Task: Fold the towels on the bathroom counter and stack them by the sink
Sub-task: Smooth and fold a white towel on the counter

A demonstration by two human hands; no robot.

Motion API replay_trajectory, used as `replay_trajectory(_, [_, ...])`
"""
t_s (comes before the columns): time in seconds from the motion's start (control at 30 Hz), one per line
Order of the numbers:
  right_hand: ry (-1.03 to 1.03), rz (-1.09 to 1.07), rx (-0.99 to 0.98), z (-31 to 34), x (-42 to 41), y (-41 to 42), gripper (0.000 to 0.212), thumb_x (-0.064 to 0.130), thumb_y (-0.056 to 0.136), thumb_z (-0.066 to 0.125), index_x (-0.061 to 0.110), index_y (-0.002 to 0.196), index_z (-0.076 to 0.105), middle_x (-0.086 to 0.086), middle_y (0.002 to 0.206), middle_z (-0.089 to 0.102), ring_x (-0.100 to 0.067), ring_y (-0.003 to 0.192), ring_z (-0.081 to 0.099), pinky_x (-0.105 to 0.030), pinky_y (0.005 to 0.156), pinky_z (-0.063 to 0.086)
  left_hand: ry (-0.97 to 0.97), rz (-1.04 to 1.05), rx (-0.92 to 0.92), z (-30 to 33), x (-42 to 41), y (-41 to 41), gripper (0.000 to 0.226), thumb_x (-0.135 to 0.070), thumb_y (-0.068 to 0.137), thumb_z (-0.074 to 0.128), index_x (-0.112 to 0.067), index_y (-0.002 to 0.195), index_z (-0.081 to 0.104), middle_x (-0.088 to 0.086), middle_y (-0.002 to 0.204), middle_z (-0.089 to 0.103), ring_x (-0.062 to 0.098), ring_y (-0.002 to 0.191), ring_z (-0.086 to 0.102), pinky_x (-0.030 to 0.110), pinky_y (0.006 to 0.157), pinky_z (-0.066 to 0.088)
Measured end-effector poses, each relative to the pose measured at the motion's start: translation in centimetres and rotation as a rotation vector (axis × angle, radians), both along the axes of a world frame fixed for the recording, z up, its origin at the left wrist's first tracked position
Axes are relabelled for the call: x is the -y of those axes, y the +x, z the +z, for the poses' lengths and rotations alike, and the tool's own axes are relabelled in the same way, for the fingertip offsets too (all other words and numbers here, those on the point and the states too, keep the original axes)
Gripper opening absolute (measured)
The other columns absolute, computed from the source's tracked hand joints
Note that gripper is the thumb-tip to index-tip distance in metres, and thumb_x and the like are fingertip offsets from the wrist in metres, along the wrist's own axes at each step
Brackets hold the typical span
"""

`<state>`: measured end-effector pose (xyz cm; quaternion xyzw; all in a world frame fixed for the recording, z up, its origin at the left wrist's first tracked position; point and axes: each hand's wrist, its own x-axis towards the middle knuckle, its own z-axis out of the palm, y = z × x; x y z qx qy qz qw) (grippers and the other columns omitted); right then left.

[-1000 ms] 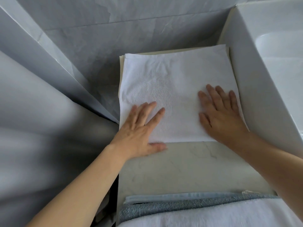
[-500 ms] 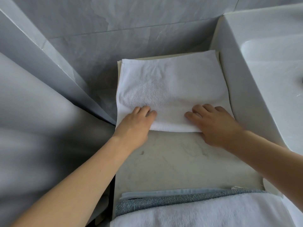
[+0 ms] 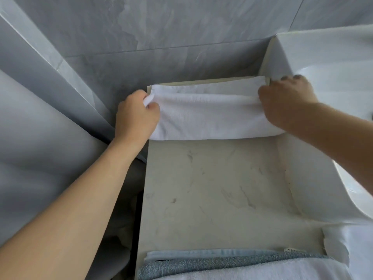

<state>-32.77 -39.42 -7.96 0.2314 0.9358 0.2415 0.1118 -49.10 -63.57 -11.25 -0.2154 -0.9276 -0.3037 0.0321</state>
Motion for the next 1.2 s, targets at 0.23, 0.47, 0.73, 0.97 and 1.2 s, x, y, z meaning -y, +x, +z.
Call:
replay_trajectory(0.23, [0.084,-0.082,0.016,-0.3,-3.6,-7.5,0.028,0.017,0.091,0.055,0.014,0.119,0.059,-0.010,0.117,0.064,-0.030,0.113,0.055,-0.037,0.094,0.036,0.295,0.207,0.287,-1.9,-4.8,-5.1,0.006,-0.014,0.092,0.048,-0.014,0.091,0.054,-0.005,0.083,0.054,0.014,0.071,0.051,0.025,0.056,0.038])
replay_trajectory(0.47, [0.003,-0.068,-0.040,-3.9,-5.0,-8.4,0.029,0.014,0.088,0.047,0.012,0.118,0.046,-0.014,0.118,0.061,-0.032,0.112,0.055,-0.037,0.087,0.033,0.069,0.160,0.212,-4.2,-6.1,-7.0,0.013,-0.020,0.100,0.049,-0.010,0.094,0.044,-0.005,0.085,0.044,0.014,0.070,0.043,0.024,0.055,0.028])
replay_trajectory(0.73, [-0.262,0.056,-0.406,-6.0,-2.0,-7.4,0.042,0.024,0.088,0.046,0.006,0.127,0.047,-0.020,0.127,0.047,-0.039,0.116,0.044,-0.046,0.101,0.029,0.005,0.189,0.134,-4.4,-6.9,-6.7,0.018,-0.023,0.102,0.046,-0.006,0.102,0.049,0.010,0.103,0.058,0.031,0.091,0.054,0.036,0.071,0.038])
replay_trajectory(0.97, [-0.430,0.023,-0.424,-8.5,1.1,-5.0,0.057,0.038,0.096,0.037,0.010,0.145,0.035,-0.012,0.157,0.024,-0.031,0.143,0.021,-0.049,0.119,0.006,0.039,0.275,0.121,-4.9,-7.5,-5.8,0.025,-0.021,0.101,0.044,-0.002,0.117,0.050,0.016,0.115,0.062,0.037,0.102,0.060,0.034,0.070,0.037])
replay_trajectory(1.2, [-0.567,-0.009,-0.354,-9.6,-0.5,-4.5,0.063,0.047,0.100,0.021,0.022,0.156,0.010,-0.002,0.164,0.001,-0.021,0.150,0.000,-0.043,0.121,-0.006,0.016,0.274,0.066,-5.2,-7.6,-5.2,0.024,-0.020,0.101,0.042,-0.003,0.117,0.049,0.016,0.110,0.062,0.036,0.097,0.060,0.036,0.067,0.038])
